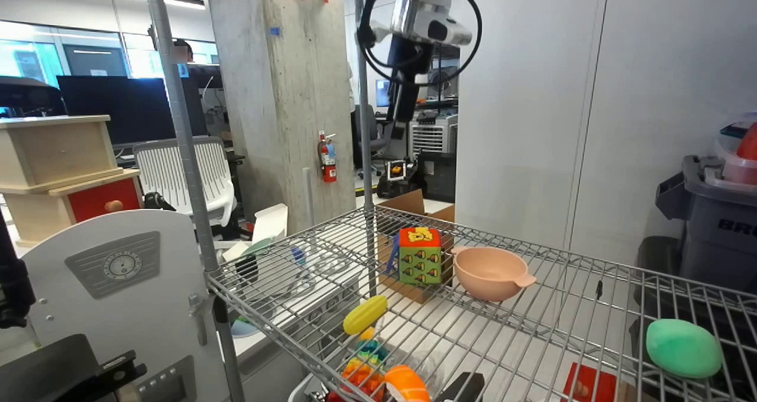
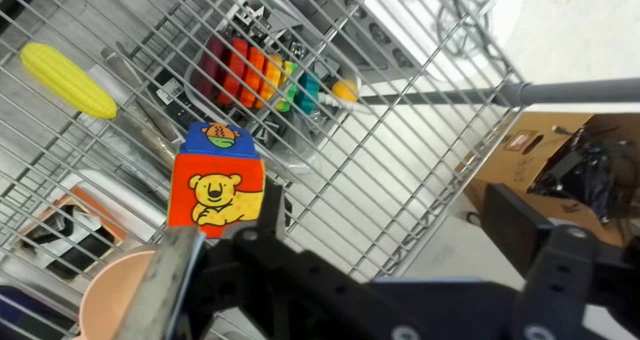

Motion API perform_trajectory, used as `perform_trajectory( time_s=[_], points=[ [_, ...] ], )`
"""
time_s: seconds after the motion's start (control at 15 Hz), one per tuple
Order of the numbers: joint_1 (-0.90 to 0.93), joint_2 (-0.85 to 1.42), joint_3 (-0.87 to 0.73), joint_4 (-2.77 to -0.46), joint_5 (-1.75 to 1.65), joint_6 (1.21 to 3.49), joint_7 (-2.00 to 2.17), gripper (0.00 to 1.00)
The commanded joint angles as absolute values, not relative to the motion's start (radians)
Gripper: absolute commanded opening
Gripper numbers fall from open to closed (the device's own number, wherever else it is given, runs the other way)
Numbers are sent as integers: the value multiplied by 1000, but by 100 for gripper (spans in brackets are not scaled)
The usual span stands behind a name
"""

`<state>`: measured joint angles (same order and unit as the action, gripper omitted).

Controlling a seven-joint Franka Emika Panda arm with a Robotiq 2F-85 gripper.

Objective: Remove the cube from the bowl and put it on the shelf

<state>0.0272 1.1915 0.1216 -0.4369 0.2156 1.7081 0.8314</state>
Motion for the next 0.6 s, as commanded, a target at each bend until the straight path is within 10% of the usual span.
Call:
perform_trajectory(
  time_s=[0.0,0.53],
  points=[
    [5,1048,180,-464,277,1530,719,100],
    [19,1017,158,-453,284,1481,712,100]
  ],
)
